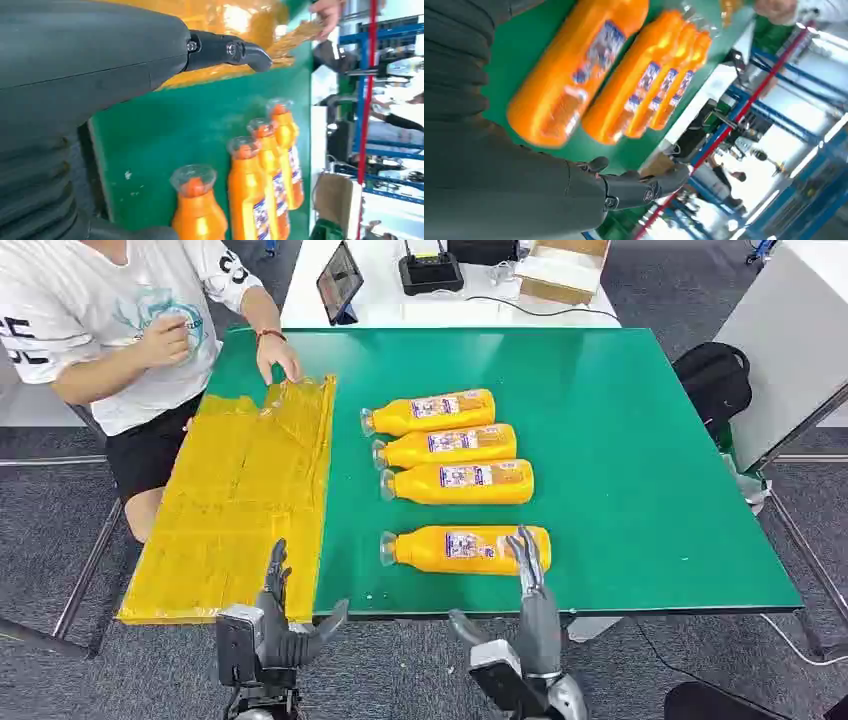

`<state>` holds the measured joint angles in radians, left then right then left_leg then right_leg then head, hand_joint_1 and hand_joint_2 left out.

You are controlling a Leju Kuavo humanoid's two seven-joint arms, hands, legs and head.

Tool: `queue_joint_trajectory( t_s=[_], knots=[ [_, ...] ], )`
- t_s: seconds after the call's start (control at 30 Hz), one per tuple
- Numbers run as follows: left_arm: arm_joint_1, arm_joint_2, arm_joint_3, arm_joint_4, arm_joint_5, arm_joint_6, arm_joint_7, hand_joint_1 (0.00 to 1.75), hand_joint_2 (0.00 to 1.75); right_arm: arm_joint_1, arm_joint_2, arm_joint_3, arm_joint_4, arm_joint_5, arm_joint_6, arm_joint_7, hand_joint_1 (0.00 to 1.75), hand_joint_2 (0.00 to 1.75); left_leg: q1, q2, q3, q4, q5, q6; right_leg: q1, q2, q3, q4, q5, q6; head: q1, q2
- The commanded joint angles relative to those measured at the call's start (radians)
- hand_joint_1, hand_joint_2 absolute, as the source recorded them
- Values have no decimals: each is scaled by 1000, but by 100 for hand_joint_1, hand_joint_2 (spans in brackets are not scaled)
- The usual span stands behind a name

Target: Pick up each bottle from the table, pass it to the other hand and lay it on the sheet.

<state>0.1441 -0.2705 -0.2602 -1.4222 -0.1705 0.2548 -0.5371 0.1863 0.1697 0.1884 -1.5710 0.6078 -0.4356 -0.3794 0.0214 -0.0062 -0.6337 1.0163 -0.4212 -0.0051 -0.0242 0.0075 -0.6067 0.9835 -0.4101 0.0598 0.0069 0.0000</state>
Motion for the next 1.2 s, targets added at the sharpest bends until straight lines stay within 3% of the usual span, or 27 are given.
queue_joint_trajectory(
  t_s=[0.03, 0.23, 0.33, 0.43, 0.63, 0.87, 1.2],
  knots=[
    [-31, -4, 64, -8, -35, -34, -3, 0, 175, -147, -154, -17, -33, 162, 91, 177, 0, 175, 0, 1, 3, -1, -1, 1, 0, 0, 3, -1, 0, -2, 0, 0],
    [-25, -12, 86, -2, -43, -59, 4, 0, 175, -207, -191, -18, 35, 222, 169, 306, 0, 175, 0, 2, 4, -1, -1, 2, 0, 1, 4, -1, 0, -2, 0, 0],
    [-23, -11, 88, 0, -44, -61, 4, 0, 175, -209, -192, -21, 46, 220, 169, 307, 0, 175, 0, 1, 6, -1, -1, 2, 1, 0, 6, -2, -1, -2, 0, 0],
    [-23, -16, 101, 6, -49, -72, 11, 0, 175, -210, -222, -2, 89, 229, 261, 391, 0, 175, 0, 1, 5, -1, -1, 2, 1, 0, 5, -2, -1, -2, 0, 0],
    [-24, -15, 102, 9, -49, -70, 11, 0, 175, -209, -223, -3, 101, 227, 257, 388, 0, 175, 0, 0, 5, -1, -1, 1, 1, 0, 5, -2, -1, -2, -1, 0],
    [-36, -13, 105, 36, -57, -90, 27, 0, 175, -240, -263, 8, 212, 241, 330, 456, 0, 175, 0, -1, 4, -1, 0, 1, 1, 0, 5, -2, 0, -1, 0, 0],
    [-54, -3, 97, 78, -56, -93, 40, 0, 175, -336, -286, 21, 345, 239, 361, 458, 0, 175, 0, 1, 7, -2, -1, 2, 1, 1, 7, -2, -1, -3, 0, 0]
  ],
)
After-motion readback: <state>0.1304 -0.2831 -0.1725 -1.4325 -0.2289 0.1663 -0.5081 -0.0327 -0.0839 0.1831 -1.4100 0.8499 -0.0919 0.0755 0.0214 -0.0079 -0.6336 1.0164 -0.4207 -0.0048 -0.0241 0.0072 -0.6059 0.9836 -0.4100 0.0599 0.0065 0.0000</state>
